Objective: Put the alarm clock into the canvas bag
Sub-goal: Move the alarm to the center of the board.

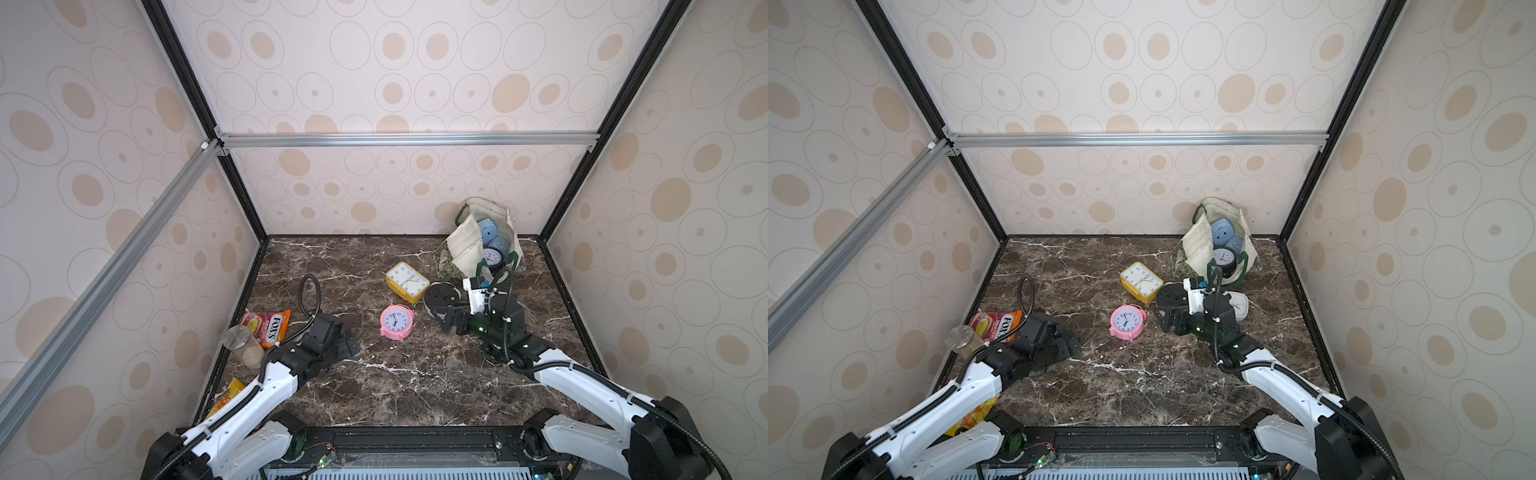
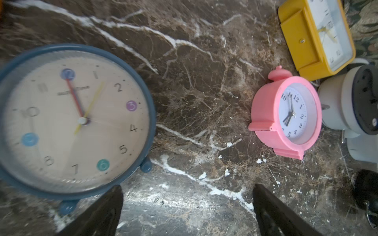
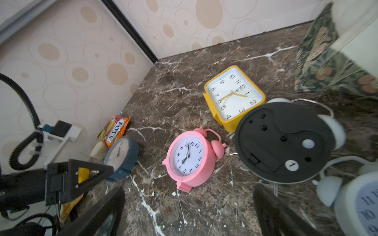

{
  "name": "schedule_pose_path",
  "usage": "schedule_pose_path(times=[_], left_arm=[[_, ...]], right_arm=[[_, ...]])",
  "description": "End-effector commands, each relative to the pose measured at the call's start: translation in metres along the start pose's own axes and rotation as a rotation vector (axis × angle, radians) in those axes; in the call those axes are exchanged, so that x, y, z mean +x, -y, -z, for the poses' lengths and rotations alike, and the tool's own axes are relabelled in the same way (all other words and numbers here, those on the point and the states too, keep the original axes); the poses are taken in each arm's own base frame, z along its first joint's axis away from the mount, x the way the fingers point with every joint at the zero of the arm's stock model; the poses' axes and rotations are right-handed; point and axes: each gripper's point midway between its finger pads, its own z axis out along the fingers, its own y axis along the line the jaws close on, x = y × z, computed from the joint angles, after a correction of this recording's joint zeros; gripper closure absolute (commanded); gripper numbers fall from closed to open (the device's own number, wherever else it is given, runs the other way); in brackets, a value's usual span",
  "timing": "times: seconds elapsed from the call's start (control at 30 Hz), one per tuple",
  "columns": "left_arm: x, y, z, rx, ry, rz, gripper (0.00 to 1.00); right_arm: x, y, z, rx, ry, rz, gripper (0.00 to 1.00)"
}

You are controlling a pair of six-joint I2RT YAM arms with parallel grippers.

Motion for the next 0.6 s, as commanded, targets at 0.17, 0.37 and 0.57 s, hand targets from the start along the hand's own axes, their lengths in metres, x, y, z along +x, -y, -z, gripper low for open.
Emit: schedule_pose_path(times=[0.17, 0.37, 0.57], left_arm=[[0.01, -0.062, 0.028, -0.311, -0.01, 0.165, 0.02], [0.024, -0.061, 0.004, -0.356, -0.077, 0.179, 0.02], [0.028, -0.058, -0.01, -0.357, -0.092, 0.174, 0.02]], right_arm=[[0.006, -0.027, -0.036, -0.098, -0.062, 0.025, 0.02], [0.01, -0.045, -0.059, -0.148, -0.123, 0.024, 0.05], [0.012, -0.047, -0.062, -0.166, -0.131, 0.018, 0.06]])
